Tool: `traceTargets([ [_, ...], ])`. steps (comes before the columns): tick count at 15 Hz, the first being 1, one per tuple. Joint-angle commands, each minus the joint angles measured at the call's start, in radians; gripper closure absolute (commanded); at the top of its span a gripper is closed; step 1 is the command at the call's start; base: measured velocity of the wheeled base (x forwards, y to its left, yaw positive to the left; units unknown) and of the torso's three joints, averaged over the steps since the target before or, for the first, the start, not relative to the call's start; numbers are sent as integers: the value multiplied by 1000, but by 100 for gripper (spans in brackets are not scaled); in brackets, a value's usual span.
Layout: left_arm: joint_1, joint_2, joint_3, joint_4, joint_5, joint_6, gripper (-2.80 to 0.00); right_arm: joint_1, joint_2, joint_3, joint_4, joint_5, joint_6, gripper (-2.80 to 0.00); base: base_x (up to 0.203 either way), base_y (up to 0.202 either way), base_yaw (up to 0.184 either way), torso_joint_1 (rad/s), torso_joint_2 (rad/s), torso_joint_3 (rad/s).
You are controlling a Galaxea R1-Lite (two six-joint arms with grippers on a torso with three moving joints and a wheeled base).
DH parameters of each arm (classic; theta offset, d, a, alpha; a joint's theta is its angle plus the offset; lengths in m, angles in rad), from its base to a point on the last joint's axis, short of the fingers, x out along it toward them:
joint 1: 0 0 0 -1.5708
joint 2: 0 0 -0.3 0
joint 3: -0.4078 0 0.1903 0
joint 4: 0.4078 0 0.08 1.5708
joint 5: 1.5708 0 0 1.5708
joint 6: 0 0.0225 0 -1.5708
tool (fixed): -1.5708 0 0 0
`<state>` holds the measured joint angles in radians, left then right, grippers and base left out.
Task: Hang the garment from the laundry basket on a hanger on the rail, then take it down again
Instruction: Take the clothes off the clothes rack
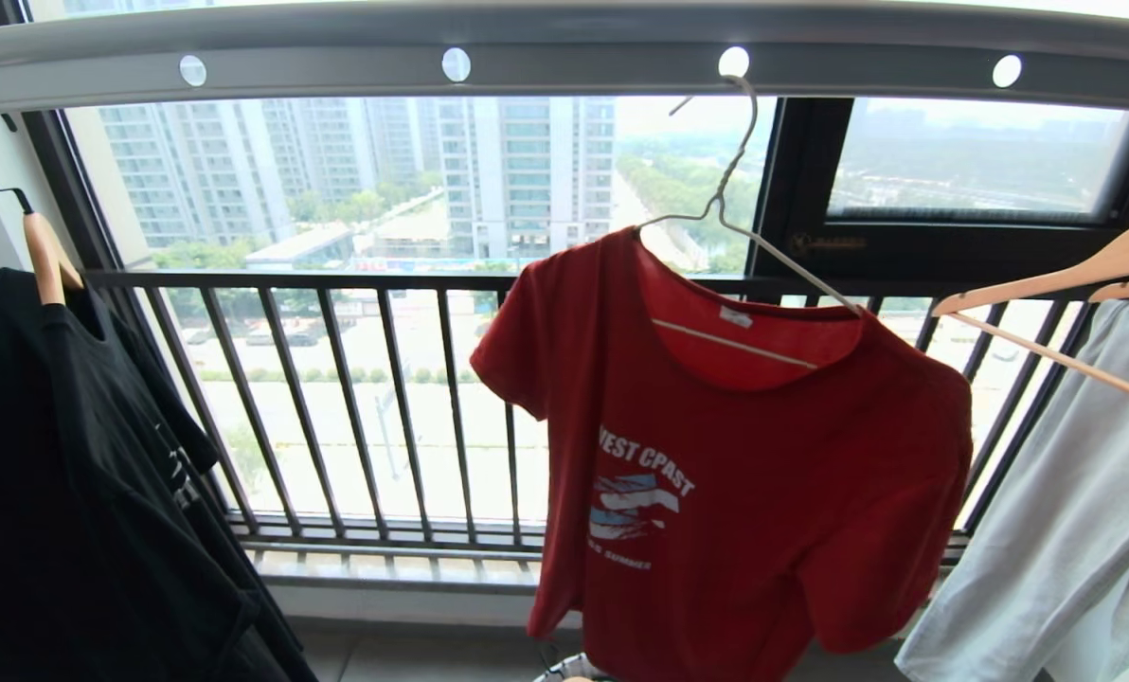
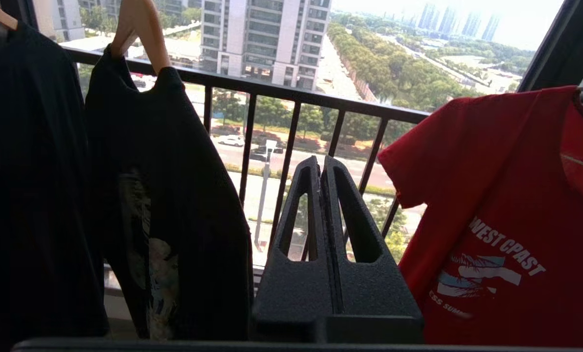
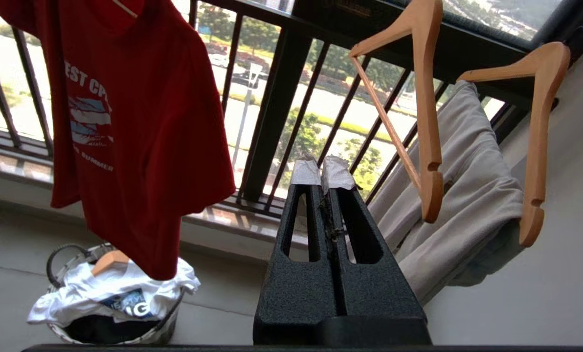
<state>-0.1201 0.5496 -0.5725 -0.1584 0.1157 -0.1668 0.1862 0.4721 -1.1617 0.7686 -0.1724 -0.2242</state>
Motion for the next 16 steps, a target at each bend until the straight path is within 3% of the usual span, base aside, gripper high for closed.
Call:
traceTargets([
  [1, 37, -143, 15, 82, 3, -4, 0, -23, -101, 31, 23, -2, 4, 0, 0, 0, 0, 0, 0, 0],
  [5, 92, -257, 158, 121, -6, -5, 0, -120, -202, 158, 46, 4, 17, 0, 0, 0, 0, 0, 0, 0],
  [9, 108, -434, 238, 160, -98, 12, 0, -174, -348, 314, 36, 66, 52, 0, 0, 0, 0, 0, 0, 0],
  [10, 111, -492, 245, 200, -123, 35, 0, -177, -402, 380, 22, 84, 53, 0, 0, 0, 0, 0, 0, 0],
  [12, 114, -554, 314, 260, -150, 146, 0, -180, -457, 535, -53, 106, 80, 0, 0, 0, 0, 0, 0, 0],
  [14, 115, -550, 445, 210, -154, 211, 0, -181, -467, 680, -211, 131, 159, 0, 0, 0, 0, 0, 0, 0],
  [16, 115, -549, 571, 130, -145, 257, 0, -181, -470, 856, -391, 177, 183, 0, 0, 0, 0, 0, 0, 0],
])
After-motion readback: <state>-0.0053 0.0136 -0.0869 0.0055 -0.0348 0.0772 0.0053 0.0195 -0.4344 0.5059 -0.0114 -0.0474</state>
